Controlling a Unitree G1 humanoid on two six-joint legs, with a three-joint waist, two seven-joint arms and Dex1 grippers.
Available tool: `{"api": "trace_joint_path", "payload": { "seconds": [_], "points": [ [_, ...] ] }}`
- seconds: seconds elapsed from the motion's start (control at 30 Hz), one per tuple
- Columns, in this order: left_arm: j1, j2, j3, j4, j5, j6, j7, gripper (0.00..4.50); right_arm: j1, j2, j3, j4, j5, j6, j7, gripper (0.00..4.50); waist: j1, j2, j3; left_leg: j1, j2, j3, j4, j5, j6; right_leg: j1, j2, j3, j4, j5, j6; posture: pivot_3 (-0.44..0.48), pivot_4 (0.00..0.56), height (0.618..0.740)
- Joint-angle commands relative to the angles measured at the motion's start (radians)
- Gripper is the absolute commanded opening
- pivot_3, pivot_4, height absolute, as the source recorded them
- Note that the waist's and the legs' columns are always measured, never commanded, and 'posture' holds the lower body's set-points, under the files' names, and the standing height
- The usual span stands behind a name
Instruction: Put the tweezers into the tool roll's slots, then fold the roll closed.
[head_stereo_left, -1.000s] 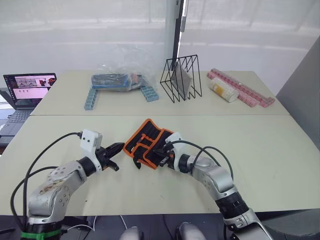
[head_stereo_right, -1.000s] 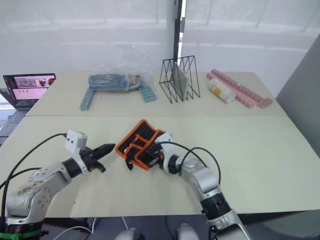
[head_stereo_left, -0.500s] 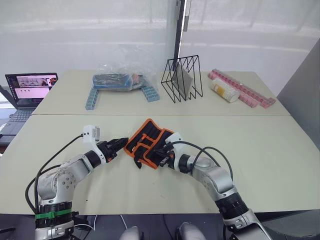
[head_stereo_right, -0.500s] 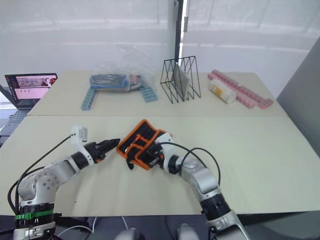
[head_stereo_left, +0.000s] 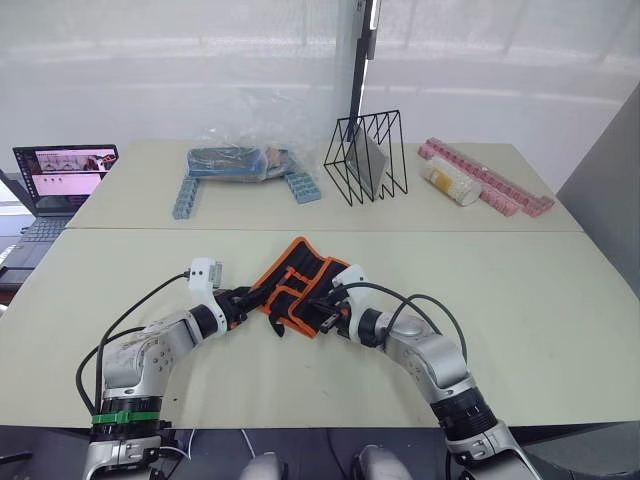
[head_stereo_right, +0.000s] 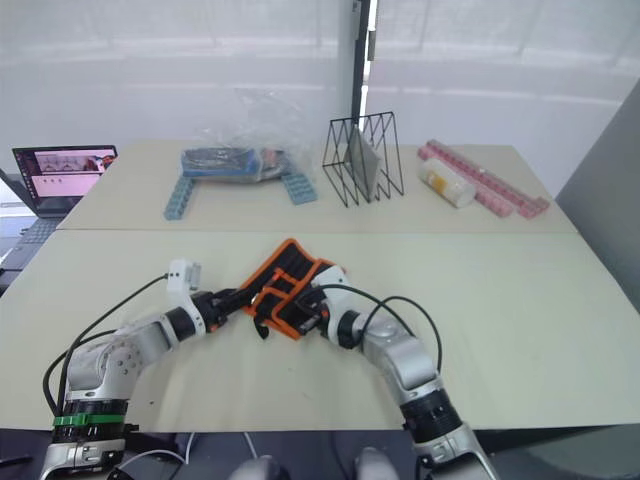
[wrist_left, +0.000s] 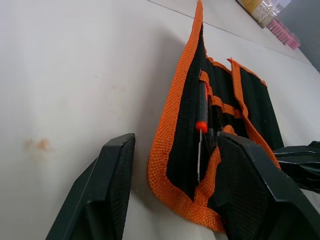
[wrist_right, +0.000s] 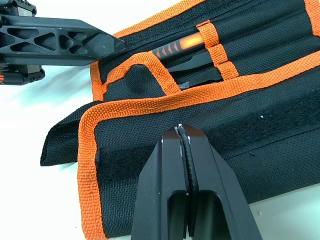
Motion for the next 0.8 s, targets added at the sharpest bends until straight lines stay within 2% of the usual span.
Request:
{"api": "trace_joint_path", "payload": {
  "seconds": [0.03,0.2,0.53,0.8],
  "points": [
    [-0.023,-0.002,0.025,-0.013,-0.016,-0.018,-0.012,1.61,0.03,-0.007,0.006,0.029,-0.028,0.048,-0.02,0.0,0.0,0.0,0.0,0.0,0.0,0.0,0.0,0.0,0.0,0.0,0.0,0.0,0.0,0.0,0.0,0.0,0.15,0.725],
    [-0.05,-0.019,0.017,0.033,0.003,-0.028,-0.003,0.02,0.036,-0.003,0.009,0.023,-0.03,0.051,-0.015,0.0,0.002,0.0,0.0,0.0,0.0,0.0,0.0,0.0,0.0,0.0,0.0,0.0,0.0,0.0,0.0,0.0,0.15,0.725],
    [-0.079,-0.028,-0.002,0.044,0.023,-0.052,-0.036,0.02,0.043,0.004,0.017,0.014,-0.036,0.06,-0.01,0.0,0.002,0.0,0.0,0.0,0.0,-0.001,0.0,0.0,0.0,0.0,0.0,-0.001,-0.001,0.0,0.0,0.0,0.15,0.725],
    [-0.014,0.019,-0.077,-0.164,0.004,-0.058,-0.163,0.02,0.037,0.001,0.02,0.019,-0.061,0.07,-0.023,0.0,0.002,0.0,0.0,-0.001,0.0,-0.001,-0.001,0.0,0.0,0.0,-0.001,0.0,-0.001,0.0,0.0,0.0,0.15,0.725]
  ]
}}
